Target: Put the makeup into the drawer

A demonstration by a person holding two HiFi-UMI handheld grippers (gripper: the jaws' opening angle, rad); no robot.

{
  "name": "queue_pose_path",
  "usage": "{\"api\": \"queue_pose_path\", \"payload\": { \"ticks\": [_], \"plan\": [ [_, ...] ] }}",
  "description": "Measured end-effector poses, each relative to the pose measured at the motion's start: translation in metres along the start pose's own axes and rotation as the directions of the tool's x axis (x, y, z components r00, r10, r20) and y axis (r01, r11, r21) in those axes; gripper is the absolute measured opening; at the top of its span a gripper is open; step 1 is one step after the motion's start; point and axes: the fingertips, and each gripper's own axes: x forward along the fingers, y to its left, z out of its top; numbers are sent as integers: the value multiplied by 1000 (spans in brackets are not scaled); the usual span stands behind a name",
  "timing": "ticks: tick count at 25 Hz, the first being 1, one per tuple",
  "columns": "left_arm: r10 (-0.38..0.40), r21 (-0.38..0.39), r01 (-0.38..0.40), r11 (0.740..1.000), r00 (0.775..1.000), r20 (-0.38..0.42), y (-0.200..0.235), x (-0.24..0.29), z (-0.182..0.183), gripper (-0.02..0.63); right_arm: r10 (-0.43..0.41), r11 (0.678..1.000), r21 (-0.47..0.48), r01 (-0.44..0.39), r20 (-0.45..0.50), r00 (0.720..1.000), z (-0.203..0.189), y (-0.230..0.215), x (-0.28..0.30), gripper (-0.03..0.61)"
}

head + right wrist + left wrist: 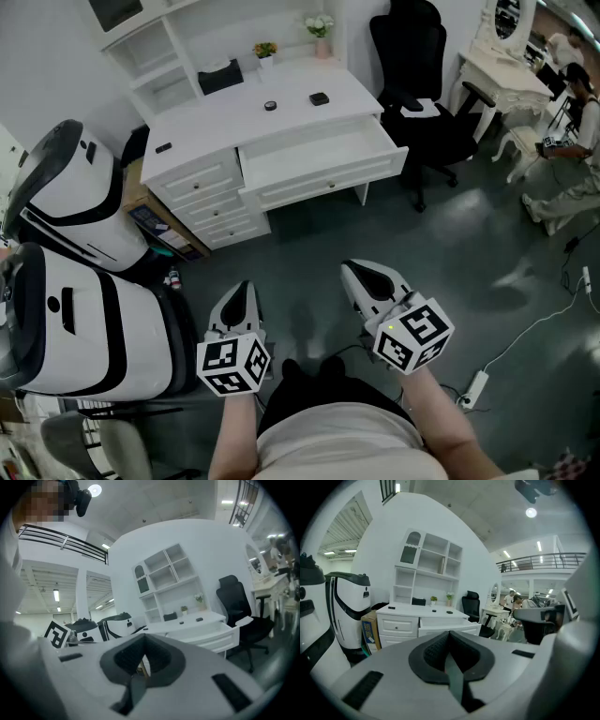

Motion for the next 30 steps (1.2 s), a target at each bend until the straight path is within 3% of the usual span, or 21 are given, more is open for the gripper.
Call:
{"api": "queue_pose_path", "payload": {
  "ticks": [15,30],
  "plan": [
    [9,18,-9,1000,1000,-2,-6,12,6,3,-64,998,28,64,-22,998,-9,-29,5,3],
    [-15,36,15,999,1000,-8,-10,48,17,3,-126,990,51,128,-39,991,-4,-63,20,112]
  ]
}}
